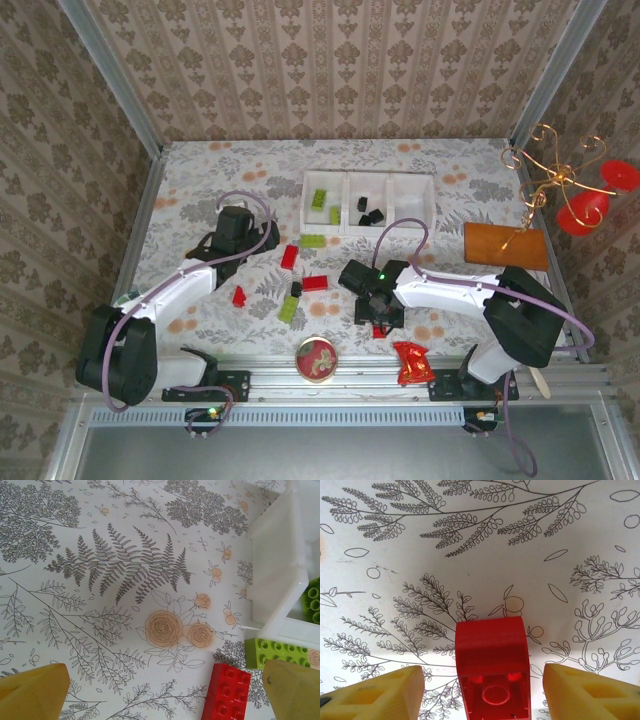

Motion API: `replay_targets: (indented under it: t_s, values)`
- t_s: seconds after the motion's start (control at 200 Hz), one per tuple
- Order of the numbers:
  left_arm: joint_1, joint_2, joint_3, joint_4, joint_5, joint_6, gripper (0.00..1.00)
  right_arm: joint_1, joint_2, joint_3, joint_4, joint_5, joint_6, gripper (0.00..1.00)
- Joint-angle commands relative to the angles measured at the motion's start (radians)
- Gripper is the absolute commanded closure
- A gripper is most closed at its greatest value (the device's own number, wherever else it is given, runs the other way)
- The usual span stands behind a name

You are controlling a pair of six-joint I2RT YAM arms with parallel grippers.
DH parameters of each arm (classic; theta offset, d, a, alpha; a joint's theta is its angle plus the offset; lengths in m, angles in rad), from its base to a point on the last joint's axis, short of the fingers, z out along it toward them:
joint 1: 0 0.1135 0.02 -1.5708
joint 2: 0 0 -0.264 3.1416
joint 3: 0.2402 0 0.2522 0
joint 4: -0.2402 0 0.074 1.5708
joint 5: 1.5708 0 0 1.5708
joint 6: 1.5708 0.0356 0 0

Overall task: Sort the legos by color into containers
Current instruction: Pick up the lego from the center of the table.

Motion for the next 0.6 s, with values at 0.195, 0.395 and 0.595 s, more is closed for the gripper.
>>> replay_targets:
  t_s: [0.195, 0.395, 0.595]
  values:
    - [0.014, -0.022, -0.006, -0.019, 0.004, -0.021, 0.0, 0.018, 0.071, 0.0, -0.003, -0.041, -0.053, 0.48]
    - [0.017, -0.022, -0.012, -0.021, 0.006, -0.026, 0.0, 0.025, 0.106, -0.001, 0.012, -0.043, -0.056, 0.63]
    - [0.022, -0.024, -0.012, -0.019, 0.009, -0.027, 0.0, 0.025, 0.112, 0.022, -0.005, -0.005, -0.063, 0.72]
